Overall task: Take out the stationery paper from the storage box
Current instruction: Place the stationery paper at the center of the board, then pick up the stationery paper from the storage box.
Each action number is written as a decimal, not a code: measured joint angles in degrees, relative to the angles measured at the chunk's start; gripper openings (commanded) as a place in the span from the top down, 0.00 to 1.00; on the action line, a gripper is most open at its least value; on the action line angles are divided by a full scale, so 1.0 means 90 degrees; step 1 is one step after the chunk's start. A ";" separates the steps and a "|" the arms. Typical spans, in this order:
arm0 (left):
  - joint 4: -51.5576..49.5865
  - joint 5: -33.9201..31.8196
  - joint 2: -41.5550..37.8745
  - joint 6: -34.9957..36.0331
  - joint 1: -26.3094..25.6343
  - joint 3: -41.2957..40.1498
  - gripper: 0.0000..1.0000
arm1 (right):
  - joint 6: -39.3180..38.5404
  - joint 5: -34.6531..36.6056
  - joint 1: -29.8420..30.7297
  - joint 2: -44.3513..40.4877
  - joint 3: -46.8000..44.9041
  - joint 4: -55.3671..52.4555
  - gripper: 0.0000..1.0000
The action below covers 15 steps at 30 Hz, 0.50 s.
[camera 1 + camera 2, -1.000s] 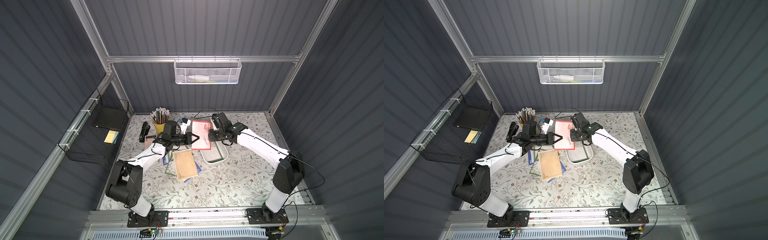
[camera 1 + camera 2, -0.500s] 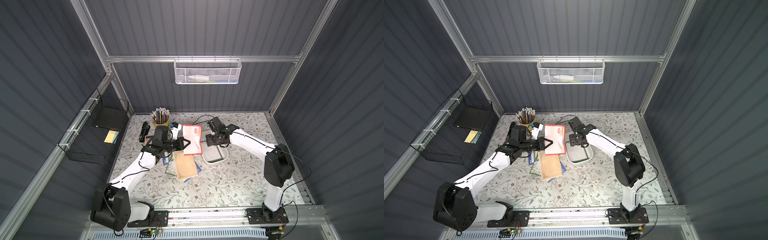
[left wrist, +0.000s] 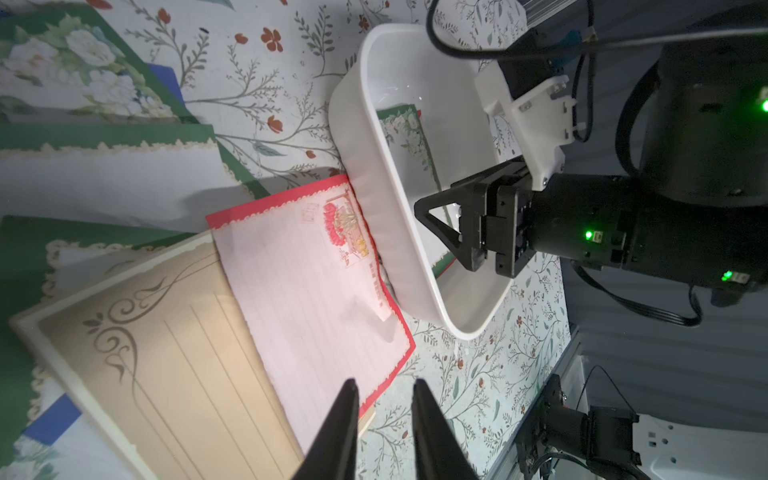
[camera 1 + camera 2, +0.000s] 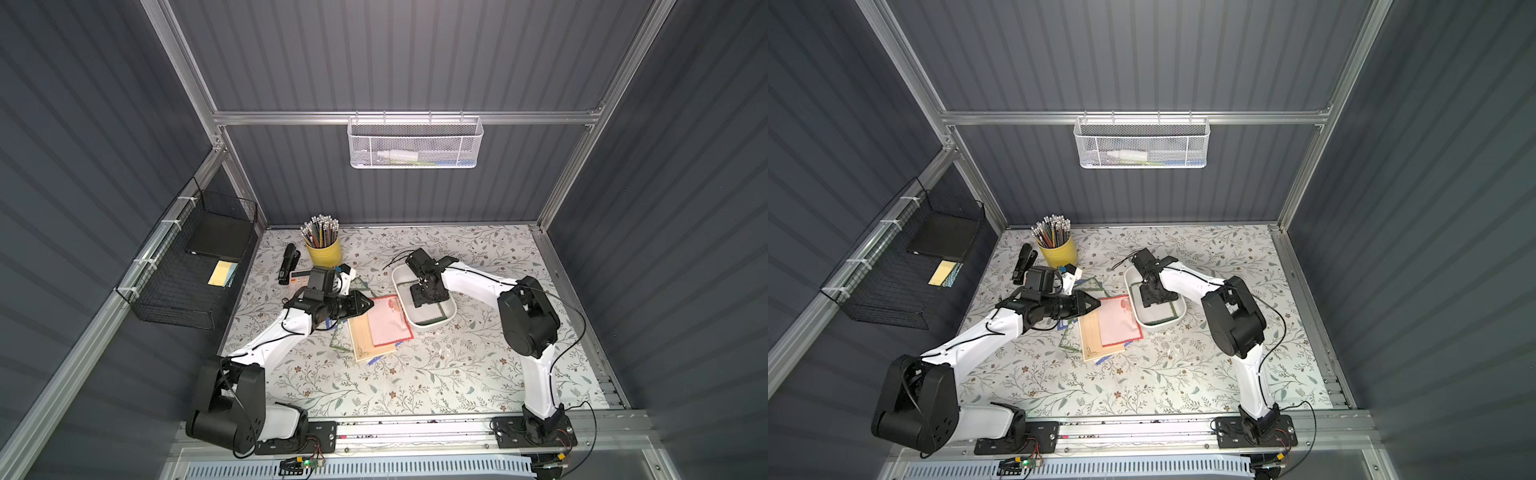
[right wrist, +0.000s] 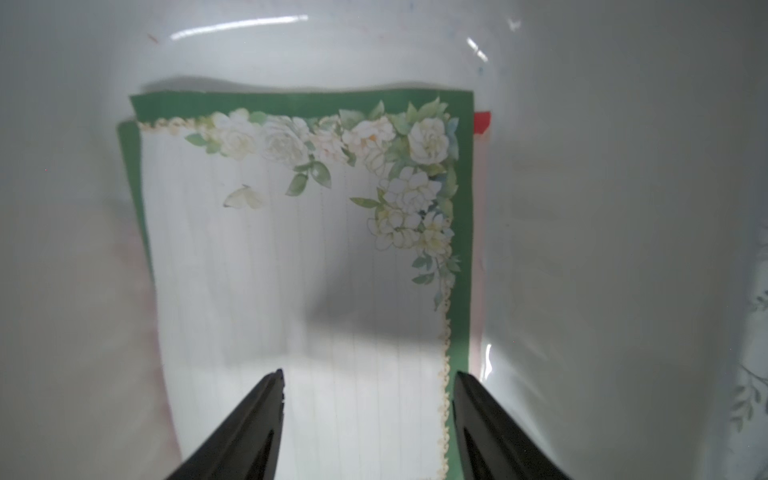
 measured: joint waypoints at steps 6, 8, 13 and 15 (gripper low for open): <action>-0.0019 -0.0049 0.0017 0.0005 0.0000 -0.0022 0.64 | 0.0000 0.0306 0.0000 0.0078 0.0002 -0.0034 0.25; -0.0017 -0.0049 0.0017 0.0005 0.0000 -0.0019 0.63 | -0.0007 0.0386 0.0000 0.0095 0.0010 -0.0034 0.24; -0.0017 -0.0049 0.0017 0.0005 0.0000 -0.0019 0.63 | 0.0002 0.0464 0.0000 0.0180 0.0015 -0.0027 0.23; -0.0012 -0.0046 0.0019 0.0005 0.0000 -0.0019 0.63 | 0.0002 0.0457 0.0000 0.0219 0.0056 -0.0024 0.22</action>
